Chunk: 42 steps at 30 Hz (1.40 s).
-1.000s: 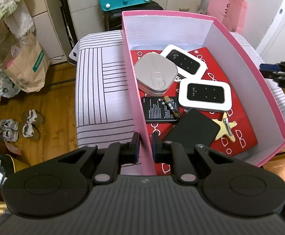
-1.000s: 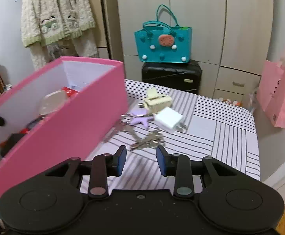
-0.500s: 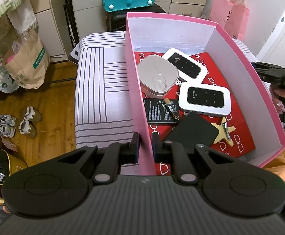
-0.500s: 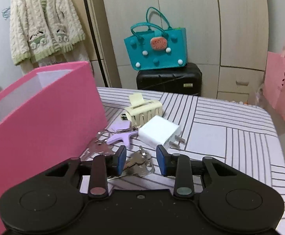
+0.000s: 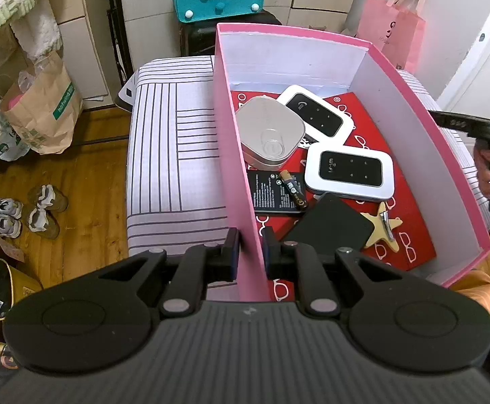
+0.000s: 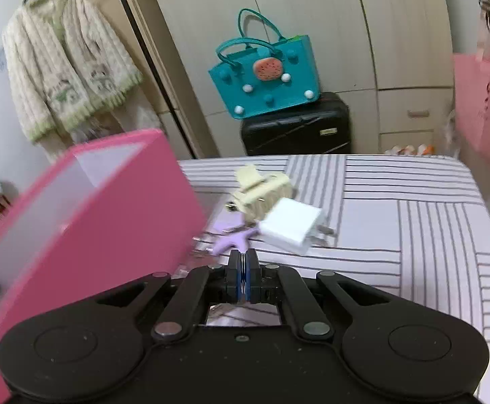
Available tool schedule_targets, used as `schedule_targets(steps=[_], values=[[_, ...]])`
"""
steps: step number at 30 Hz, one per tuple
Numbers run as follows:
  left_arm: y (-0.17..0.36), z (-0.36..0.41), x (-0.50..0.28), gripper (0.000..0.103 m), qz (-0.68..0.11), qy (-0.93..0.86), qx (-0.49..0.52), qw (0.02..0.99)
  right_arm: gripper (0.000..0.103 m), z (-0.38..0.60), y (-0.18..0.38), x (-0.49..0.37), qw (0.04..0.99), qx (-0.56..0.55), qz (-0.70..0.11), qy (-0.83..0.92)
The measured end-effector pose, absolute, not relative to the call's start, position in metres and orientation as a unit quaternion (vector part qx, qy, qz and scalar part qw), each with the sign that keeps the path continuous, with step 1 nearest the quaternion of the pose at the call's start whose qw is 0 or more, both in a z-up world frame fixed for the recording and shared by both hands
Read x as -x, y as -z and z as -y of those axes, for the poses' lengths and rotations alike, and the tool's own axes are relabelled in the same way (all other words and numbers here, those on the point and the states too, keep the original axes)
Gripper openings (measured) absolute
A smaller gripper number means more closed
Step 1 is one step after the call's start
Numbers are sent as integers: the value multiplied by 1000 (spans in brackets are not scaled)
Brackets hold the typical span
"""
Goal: Organize rigid objects
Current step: 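Move the right tool back to the keys on the table and close it, then carry the silver keys into the pink box and release them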
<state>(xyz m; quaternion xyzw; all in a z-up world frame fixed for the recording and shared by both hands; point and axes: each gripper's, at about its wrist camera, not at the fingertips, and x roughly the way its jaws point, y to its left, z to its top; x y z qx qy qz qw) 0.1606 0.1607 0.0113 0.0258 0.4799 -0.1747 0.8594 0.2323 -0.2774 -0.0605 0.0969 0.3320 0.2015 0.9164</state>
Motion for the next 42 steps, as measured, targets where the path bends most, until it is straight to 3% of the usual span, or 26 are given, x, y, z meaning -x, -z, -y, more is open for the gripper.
schedule_targets(steps=[15, 27, 35, 42], values=[[-11, -160, -163, 14, -482, 190, -41, 854, 4, 254, 10, -208, 919, -62, -324, -217], [-15, -157, -169, 15, -500, 219, -76, 835, 4, 208, -81, -187, 917, -12, -283, -281], [-15, -155, -169, 15, -500, 224, -89, 832, 4, 163, -71, -191, 880, -25, -307, -361], [-14, -160, -168, 16, -494, 223, -67, 838, 4, 136, -31, -222, 856, -18, -360, -371]])
